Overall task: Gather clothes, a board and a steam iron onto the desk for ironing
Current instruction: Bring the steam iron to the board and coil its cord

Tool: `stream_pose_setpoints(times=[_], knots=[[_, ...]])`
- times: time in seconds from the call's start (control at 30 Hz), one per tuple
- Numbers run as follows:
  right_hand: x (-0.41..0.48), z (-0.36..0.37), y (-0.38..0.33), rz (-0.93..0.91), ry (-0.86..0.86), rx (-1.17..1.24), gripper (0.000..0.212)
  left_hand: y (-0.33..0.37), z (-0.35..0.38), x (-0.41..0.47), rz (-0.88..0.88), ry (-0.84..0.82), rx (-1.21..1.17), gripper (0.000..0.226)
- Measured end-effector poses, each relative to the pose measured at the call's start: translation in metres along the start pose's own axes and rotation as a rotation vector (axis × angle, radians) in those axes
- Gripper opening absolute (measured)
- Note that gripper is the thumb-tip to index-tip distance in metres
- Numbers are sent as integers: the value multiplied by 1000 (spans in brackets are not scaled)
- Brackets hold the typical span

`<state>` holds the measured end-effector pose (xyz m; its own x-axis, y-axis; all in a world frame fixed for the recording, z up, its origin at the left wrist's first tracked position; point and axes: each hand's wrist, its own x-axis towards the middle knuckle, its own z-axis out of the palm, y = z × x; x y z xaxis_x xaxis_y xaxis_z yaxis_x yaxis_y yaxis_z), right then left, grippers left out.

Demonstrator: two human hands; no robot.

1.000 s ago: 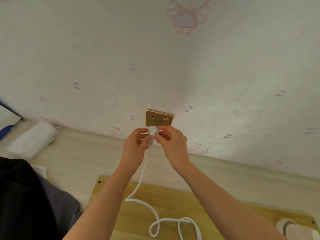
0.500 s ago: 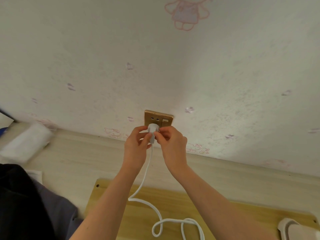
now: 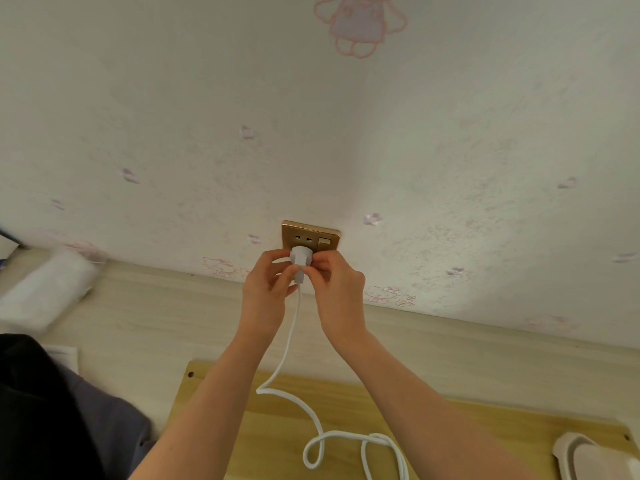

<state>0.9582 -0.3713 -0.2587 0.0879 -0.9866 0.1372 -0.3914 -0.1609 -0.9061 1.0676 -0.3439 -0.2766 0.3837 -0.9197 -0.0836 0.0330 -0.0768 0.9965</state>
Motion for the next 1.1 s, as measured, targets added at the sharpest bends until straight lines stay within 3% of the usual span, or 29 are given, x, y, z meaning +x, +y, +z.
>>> stream_pose_setpoints(times=[0.3,0.57,1.1], knots=[[-2,-2,0,-21,-31,-75,16,2,-1,-3,5,41,116,17],[-27,-41,-2,-22,-190,-406,31,7,-10,-30,-8,146,383,19],[-185,-181,69,-84,-479,-803,37,-33,63,-246,123,29,887,27]])
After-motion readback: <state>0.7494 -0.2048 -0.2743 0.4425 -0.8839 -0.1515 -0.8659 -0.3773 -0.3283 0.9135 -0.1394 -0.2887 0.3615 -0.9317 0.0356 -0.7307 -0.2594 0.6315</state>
